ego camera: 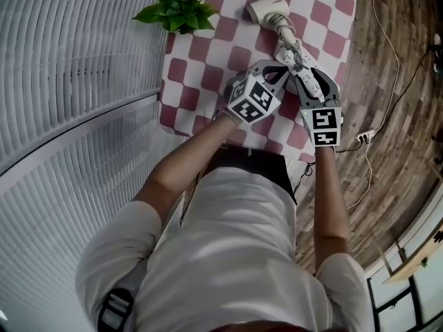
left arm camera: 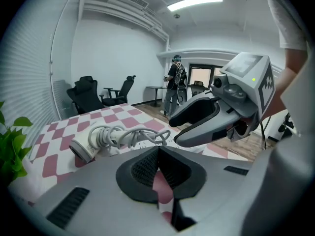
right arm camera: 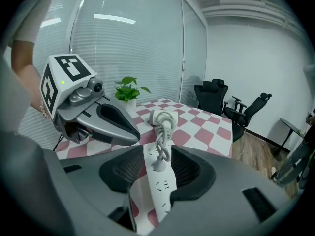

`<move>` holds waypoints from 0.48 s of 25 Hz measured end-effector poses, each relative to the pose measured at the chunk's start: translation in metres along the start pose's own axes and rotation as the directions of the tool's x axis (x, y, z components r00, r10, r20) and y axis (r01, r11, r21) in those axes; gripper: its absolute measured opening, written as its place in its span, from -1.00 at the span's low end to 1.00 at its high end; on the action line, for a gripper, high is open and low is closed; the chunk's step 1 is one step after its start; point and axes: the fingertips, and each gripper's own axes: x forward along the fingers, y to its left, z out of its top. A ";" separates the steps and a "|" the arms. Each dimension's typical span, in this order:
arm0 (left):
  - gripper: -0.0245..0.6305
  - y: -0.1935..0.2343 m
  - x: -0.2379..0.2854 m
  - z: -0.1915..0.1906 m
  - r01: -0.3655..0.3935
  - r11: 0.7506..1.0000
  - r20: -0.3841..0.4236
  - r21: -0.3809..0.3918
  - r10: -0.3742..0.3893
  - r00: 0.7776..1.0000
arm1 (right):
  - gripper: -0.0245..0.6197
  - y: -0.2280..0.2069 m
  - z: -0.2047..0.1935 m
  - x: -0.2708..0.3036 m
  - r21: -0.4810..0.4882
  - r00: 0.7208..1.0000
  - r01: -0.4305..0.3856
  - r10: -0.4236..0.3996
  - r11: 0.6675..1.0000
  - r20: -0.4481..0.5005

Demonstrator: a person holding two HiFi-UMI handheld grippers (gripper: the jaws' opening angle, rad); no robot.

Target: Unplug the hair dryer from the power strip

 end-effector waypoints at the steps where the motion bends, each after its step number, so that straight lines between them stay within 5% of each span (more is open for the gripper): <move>1: -0.83 0.001 0.004 -0.002 0.000 1.000 -0.012 0.003 0.000 1.000 | -0.40 -0.001 -0.003 0.004 0.001 1.000 -0.003 0.003 1.000 -0.007; 12: -0.83 0.016 0.041 -0.024 0.009 0.999 -0.112 0.037 -0.005 0.994 | -0.40 -0.007 -0.028 0.041 -0.009 0.998 -0.038 0.037 0.999 -0.057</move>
